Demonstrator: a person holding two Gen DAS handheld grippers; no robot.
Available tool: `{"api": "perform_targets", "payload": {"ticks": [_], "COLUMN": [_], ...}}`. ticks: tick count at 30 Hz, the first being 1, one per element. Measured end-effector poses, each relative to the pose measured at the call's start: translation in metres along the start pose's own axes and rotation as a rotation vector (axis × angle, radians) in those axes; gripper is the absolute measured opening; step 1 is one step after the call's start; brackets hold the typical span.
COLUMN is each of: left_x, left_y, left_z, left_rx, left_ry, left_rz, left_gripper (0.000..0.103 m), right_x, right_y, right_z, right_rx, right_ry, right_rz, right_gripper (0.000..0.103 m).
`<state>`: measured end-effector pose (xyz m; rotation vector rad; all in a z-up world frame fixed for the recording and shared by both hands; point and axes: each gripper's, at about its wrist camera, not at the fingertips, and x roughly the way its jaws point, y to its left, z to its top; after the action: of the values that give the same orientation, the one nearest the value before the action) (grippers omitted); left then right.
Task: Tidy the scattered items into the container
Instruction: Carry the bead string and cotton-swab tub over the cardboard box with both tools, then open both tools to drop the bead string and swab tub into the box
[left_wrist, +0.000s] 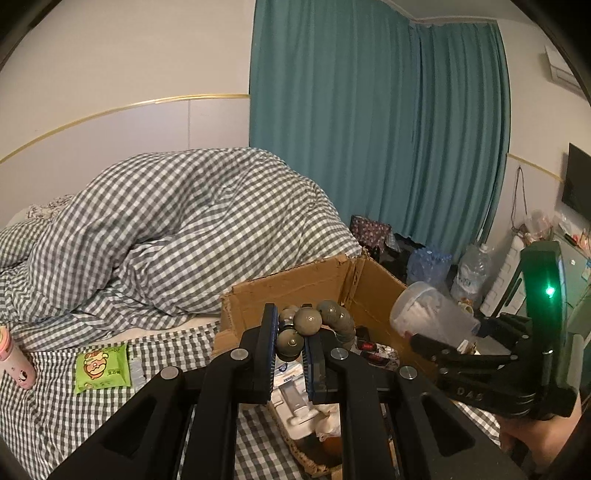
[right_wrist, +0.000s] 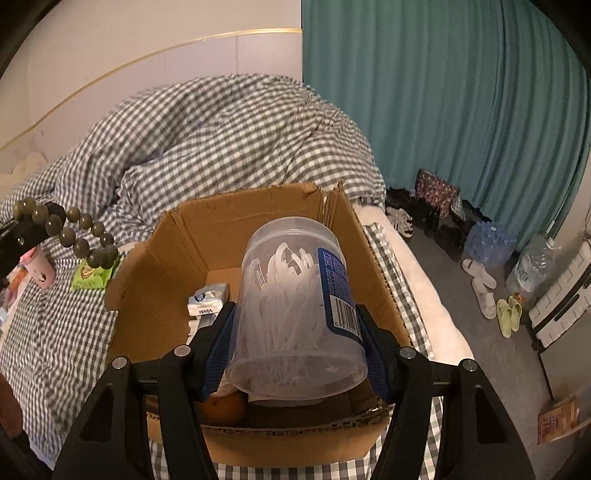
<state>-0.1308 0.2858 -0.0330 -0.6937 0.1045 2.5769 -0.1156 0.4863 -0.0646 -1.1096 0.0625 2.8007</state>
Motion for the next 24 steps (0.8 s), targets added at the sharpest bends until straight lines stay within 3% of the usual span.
{"api": "perform_targets", "payload": {"ticks": [1, 3, 4, 12, 17, 24], "left_x": [0.003, 0.007, 0.009, 0.028, 0.051, 0.089], "left_y": [-0.001, -0.002, -0.003, -0.014, -0.029, -0.049], "left_z": [0.000, 0.000, 0.000, -0.004, -0.009, -0.022], "left_rx": [0.001, 0.003, 0.004, 0.021, 0.034, 0.069], "left_ry": [0.002, 0.006, 0.009, 0.043, 0.103, 0.257], "left_rz": [-0.002, -0.005, -0.006, -0.031, -0.069, -0.101], "left_gripper": [0.012, 0.012, 0.012, 0.012, 0.012, 0.014], "right_x": [0.002, 0.004, 0.001, -0.022, -0.022, -0.021], "right_y": [-0.001, -0.002, -0.004, -0.023, -0.033, -0.043], "right_z": [0.000, -0.001, 0.000, 0.001, 0.003, -0.001], "right_rx": [0.001, 0.009, 0.016, 0.078, 0.082, 0.106], "right_ry": [0.002, -0.002, -0.024, -0.165, -0.161, -0.155], "right_rz": [-0.004, -0.014, -0.020, -0.081, -0.089, -0.085], "right_gripper": [0.063, 0.086, 0.090, 0.096, 0.096, 0.096]}}
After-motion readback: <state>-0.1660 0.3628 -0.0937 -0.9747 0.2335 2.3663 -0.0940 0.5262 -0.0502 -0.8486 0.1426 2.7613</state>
